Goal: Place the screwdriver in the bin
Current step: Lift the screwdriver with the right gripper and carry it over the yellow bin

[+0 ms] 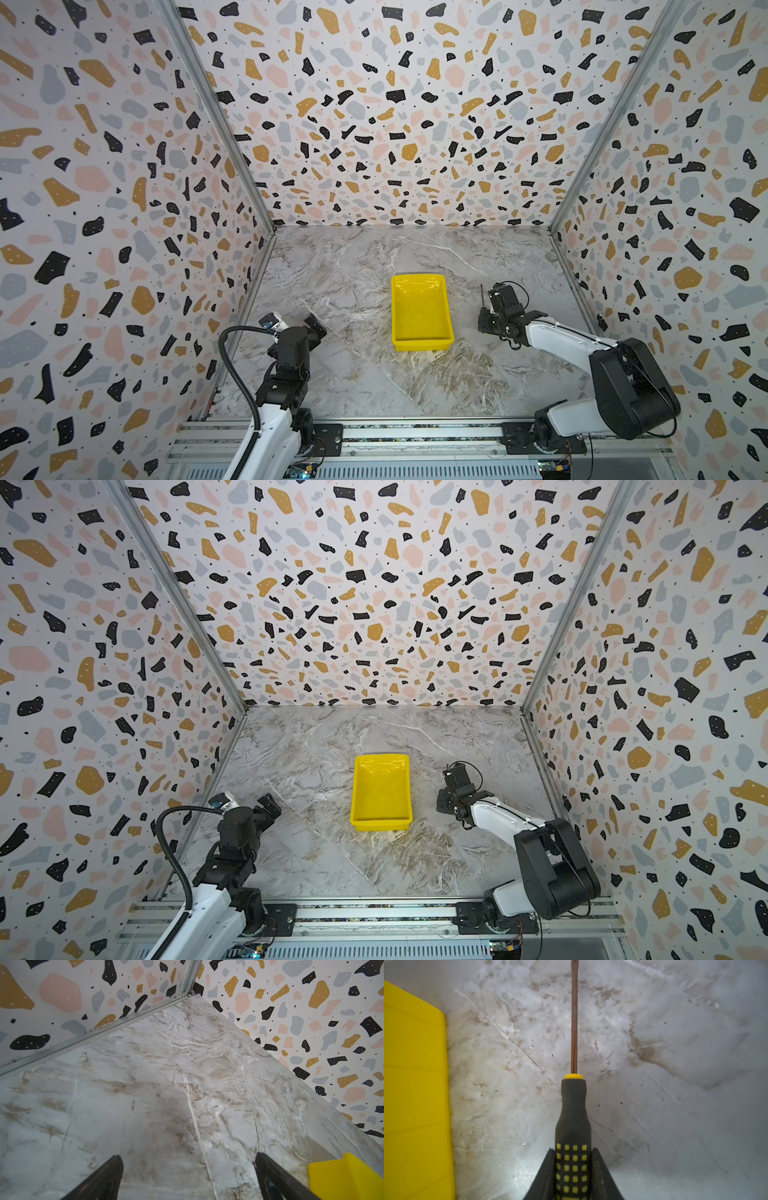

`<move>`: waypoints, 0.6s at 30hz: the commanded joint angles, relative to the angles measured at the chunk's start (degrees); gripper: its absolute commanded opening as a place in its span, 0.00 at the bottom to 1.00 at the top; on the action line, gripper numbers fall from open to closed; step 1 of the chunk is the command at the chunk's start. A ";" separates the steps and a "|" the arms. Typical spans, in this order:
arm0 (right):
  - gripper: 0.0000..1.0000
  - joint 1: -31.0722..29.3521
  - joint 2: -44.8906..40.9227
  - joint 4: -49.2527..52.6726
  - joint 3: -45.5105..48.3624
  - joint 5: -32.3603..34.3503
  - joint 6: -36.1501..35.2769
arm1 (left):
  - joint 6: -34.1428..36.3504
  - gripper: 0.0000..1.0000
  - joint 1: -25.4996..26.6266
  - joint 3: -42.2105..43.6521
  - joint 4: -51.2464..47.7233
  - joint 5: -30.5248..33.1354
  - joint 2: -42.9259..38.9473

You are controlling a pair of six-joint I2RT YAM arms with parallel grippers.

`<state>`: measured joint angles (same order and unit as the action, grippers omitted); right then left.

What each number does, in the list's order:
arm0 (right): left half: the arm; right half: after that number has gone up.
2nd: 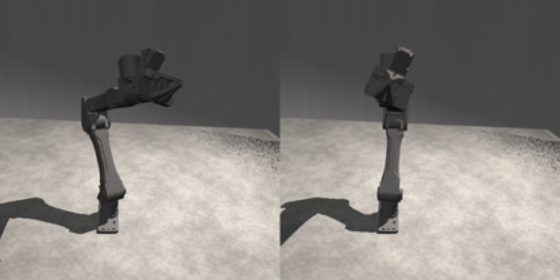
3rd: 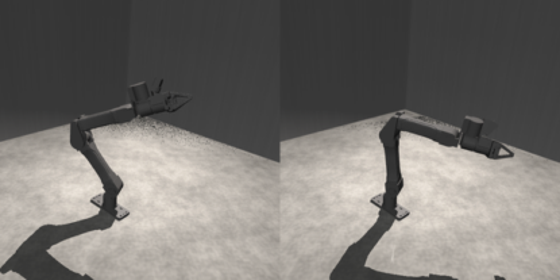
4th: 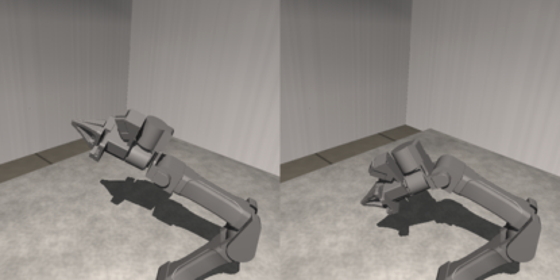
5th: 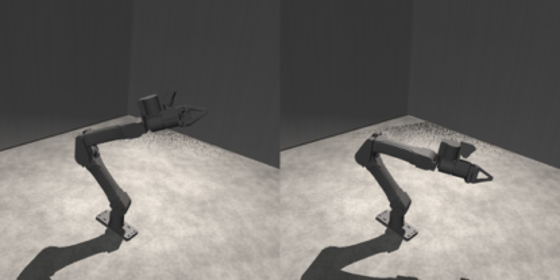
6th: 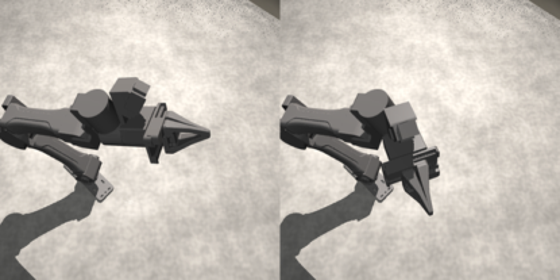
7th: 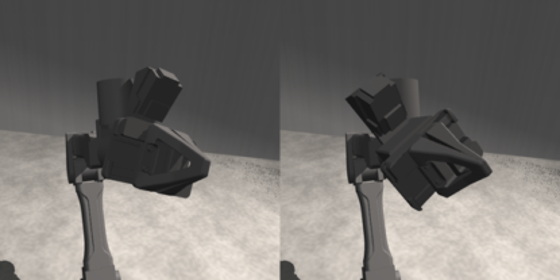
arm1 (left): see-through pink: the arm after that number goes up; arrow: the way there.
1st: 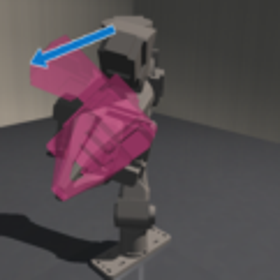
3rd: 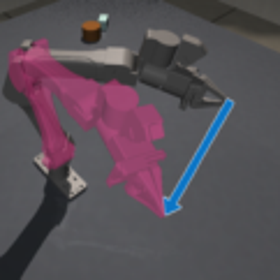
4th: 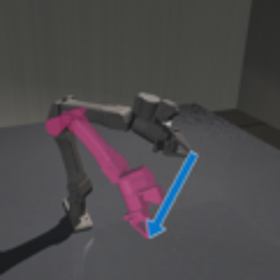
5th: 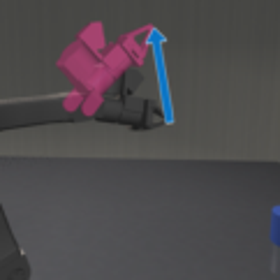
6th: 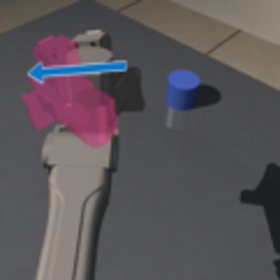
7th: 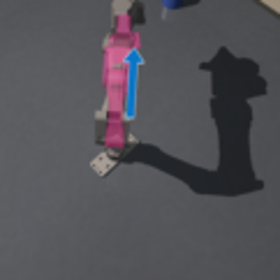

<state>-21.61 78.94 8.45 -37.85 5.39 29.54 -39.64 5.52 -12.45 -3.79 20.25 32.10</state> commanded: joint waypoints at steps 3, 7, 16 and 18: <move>0.17 -1.93 -7.48 2.98 -3.59 2.96 1.29 | 0.00 1.00 0.02 0.58 1.95 0.56 -0.54; 0.17 -6.75 -9.81 3.43 -6.43 2.22 6.71 | -0.01 1.00 0.02 0.76 2.11 0.56 -0.56; 0.18 -31.89 -2.40 -11.93 -10.97 8.45 19.98 | -0.07 1.00 0.02 0.67 1.97 0.82 -0.46; 0.18 -33.44 1.83 -13.02 -13.16 7.74 20.38 | -0.10 1.00 0.02 0.67 1.90 0.84 -0.51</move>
<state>-53.84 77.25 0.21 -48.29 10.66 46.09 -39.70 5.52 -12.34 -3.77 20.27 32.03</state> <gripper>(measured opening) 0.265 0.997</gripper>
